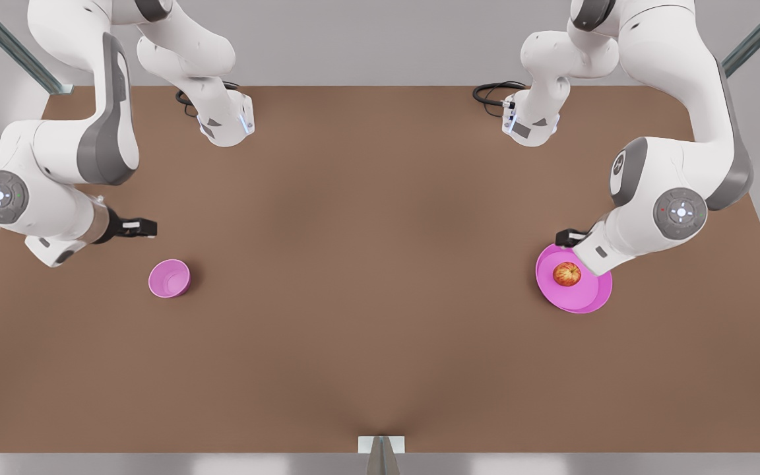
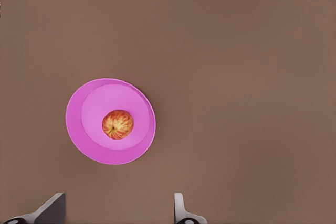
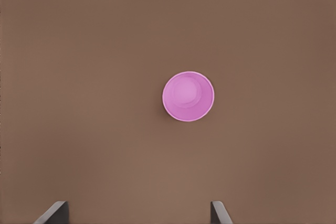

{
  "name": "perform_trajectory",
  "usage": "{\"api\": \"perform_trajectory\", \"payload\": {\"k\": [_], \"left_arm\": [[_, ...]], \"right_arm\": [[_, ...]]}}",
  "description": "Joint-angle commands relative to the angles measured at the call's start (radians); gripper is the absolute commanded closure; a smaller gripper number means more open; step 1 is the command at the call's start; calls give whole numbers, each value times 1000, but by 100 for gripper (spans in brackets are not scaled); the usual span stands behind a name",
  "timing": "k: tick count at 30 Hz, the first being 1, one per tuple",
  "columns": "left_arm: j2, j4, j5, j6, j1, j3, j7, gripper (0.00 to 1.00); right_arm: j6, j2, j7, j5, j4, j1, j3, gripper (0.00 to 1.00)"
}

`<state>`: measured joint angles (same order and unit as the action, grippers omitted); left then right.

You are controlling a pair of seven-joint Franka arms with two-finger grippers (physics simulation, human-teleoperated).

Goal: Use the left arm to pick up the apple from the plate, transfer it to the gripper of the right arm, and then use the right arm to place it into the bowl

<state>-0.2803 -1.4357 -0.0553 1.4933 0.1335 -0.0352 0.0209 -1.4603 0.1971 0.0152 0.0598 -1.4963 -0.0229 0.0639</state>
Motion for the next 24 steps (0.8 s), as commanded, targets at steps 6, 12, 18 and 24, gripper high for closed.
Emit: {"api": "perform_trajectory", "payload": {"k": [6,12,18,24], "left_arm": [[-105,-253,89,451,-37,107,-1,0],[-154,-509,91,866,-63,150,-118,0],[-154,-572,94,864,-57,150,-118,0],[-169,-605,94,864,-54,150,-118,0]], "right_arm": [[-58,-1,-11,-51,2,-15,-3,0],[-57,1,-11,-46,-2,-14,-1,0],[-55,10,-11,-40,-7,-14,-1,0],[-55,13,-11,-37,-7,-8,1,0]]}}
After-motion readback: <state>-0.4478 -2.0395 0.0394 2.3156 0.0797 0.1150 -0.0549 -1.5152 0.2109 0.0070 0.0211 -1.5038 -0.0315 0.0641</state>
